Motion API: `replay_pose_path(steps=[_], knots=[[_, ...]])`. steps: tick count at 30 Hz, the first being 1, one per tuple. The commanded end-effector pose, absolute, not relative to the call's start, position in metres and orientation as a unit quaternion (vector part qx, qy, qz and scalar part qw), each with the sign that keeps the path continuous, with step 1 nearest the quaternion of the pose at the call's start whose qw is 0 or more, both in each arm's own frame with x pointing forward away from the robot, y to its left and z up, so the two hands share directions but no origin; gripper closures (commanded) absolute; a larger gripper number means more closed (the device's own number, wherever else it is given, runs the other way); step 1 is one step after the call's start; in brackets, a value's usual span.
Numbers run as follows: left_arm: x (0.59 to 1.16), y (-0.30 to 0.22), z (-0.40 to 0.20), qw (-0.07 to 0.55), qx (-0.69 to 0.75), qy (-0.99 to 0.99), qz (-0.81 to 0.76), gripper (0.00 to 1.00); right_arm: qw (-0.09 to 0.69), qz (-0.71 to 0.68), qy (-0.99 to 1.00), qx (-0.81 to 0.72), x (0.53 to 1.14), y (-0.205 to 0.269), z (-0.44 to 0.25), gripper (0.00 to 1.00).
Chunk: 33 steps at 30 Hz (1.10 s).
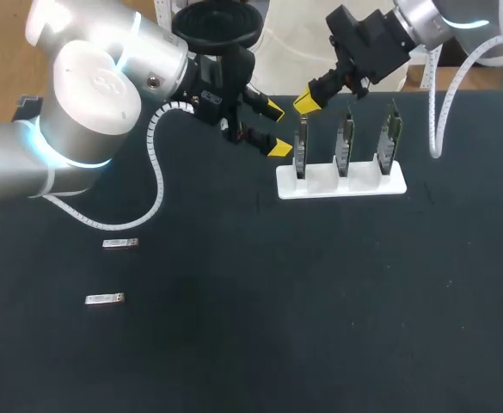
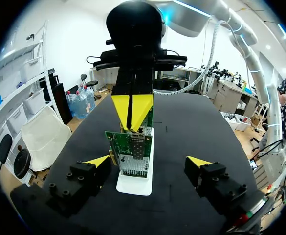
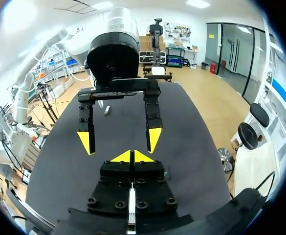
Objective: Pick up the optical module with the left hand, and insert it into the network port with the right hand.
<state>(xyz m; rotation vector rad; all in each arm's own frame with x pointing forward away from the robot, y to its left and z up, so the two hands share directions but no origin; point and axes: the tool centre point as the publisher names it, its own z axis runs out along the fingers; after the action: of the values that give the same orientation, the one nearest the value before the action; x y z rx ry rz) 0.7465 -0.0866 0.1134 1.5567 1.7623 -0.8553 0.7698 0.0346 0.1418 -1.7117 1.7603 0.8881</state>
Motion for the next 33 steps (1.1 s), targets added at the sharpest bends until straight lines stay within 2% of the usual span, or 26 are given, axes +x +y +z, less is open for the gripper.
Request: replay_pose_path(steps=[1, 33], knots=[[0.7480, -0.0876, 0.1137, 0.312, 0.591, 0.670, -0.324, 0.00, 0.262, 0.327, 0.653, -0.631, 0.7693, 0.0340, 0.1380, 1.00], [0.7480, -0.0876, 0.1137, 0.312, 0.591, 0.670, -0.324, 0.00, 0.279, 0.334, 0.653, -0.619, 0.7654, 0.0336, 0.1394, 1.00]])
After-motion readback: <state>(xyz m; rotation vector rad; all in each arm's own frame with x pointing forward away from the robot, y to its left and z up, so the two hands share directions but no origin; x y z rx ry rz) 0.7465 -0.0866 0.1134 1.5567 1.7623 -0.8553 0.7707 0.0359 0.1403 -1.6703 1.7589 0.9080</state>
